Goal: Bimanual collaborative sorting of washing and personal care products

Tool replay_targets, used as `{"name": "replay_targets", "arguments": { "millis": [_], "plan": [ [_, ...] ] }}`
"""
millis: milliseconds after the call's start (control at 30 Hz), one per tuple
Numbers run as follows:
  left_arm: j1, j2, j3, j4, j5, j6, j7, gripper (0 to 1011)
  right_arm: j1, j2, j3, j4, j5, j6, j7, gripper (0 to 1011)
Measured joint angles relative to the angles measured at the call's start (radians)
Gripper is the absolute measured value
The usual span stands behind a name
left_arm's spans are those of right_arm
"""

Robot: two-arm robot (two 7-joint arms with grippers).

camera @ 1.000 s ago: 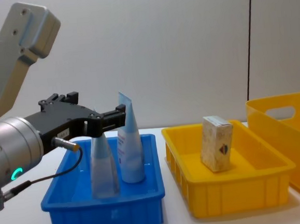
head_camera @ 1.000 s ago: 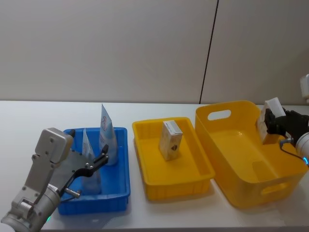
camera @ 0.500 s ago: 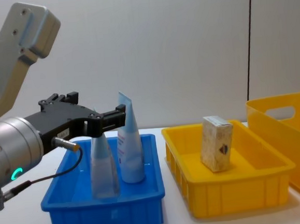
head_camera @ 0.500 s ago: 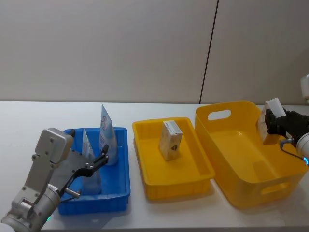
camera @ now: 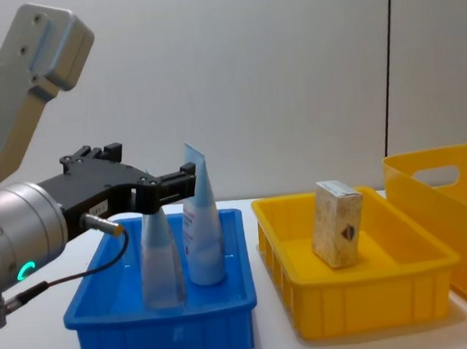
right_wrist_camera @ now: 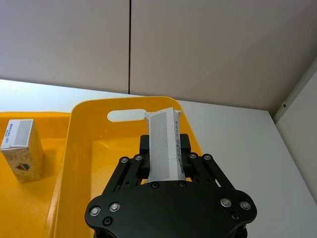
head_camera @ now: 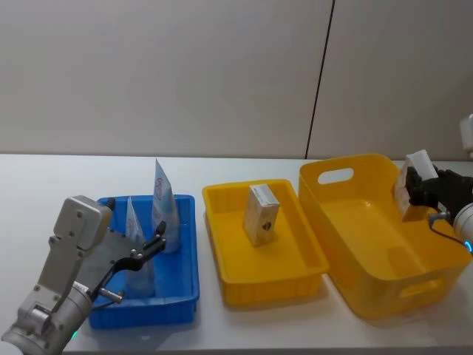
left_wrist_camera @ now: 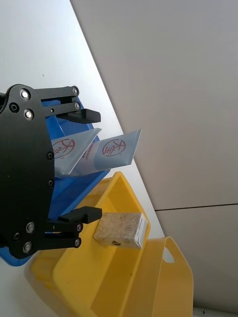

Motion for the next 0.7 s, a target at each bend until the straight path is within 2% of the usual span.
{"name": "replay_targets", "arguments": {
  "millis": [700],
  "plan": [
    [0.000,0.000,0.000,0.000,0.000,0.000,0.000,1001,0.000,0.000,0.000,0.000,0.000,0.000,0.000,324]
  ]
}}
